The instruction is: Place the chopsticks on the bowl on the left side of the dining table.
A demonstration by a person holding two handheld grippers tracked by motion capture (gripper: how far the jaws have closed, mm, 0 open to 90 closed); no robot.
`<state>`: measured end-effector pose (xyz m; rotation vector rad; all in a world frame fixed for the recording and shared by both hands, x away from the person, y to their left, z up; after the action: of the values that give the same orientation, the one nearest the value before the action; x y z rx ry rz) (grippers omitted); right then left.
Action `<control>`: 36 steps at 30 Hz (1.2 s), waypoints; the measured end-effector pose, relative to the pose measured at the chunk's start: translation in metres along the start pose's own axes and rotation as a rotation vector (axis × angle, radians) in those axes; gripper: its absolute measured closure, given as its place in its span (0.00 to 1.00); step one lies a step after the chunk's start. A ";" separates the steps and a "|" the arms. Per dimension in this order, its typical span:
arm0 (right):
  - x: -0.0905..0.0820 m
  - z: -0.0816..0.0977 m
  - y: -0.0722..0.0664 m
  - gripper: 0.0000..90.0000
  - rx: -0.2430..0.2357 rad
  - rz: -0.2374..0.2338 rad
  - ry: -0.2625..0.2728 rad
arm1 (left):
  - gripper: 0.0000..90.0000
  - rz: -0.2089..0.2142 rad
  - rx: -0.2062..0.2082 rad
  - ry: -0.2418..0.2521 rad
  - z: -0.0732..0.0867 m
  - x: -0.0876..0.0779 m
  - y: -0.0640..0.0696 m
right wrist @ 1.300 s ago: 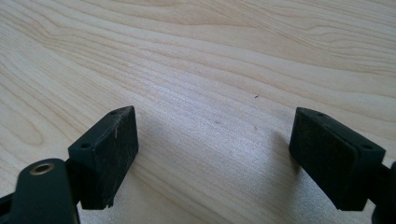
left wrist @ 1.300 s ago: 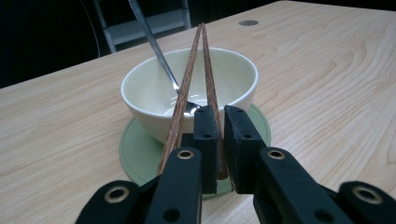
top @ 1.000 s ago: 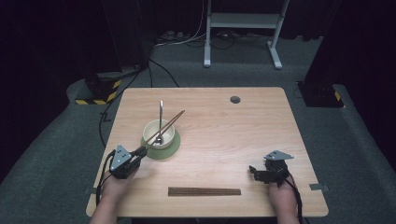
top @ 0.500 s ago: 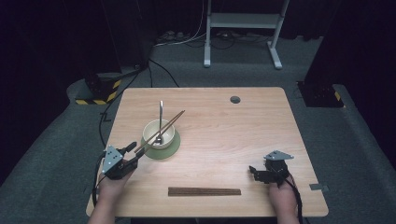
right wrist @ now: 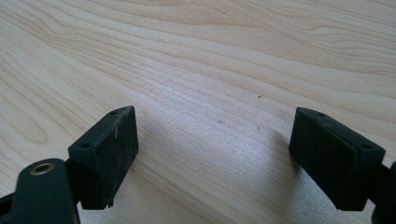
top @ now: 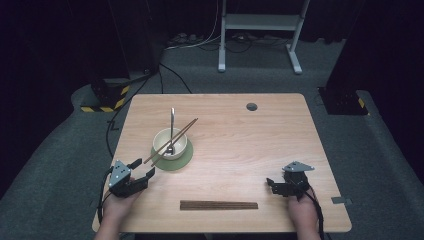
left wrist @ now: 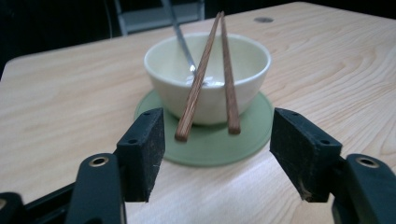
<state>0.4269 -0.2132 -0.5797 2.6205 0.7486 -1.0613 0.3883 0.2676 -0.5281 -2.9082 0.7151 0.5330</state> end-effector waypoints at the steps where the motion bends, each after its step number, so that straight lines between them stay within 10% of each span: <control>1: 0.000 0.000 0.000 0.17 -0.003 0.000 0.002 | 0.41 -0.006 -0.007 -0.002 0.001 -0.001 0.000; 25: 0.000 0.000 -0.001 0.17 -0.013 -0.008 0.003 | 0.53 0.039 -0.031 -0.032 0.007 -0.004 0.007; 36: 0.000 0.000 0.000 0.17 -0.014 -0.007 0.003 | 0.52 -0.012 -0.020 0.045 -0.001 -0.009 0.003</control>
<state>0.4271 -0.2125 -0.5797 2.6106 0.7635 -1.0499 0.3797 0.2684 -0.5237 -2.9505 0.7009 0.4776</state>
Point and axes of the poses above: each handheld gripper's, and its own axes: x roughly forward along the jaws, z roughly out of its underside, y roughly to its right, the point moved 8 cm from there along x, roughly forward along the jaws, and after that the axes turned 1 degree about y, right-handed, at the moved point
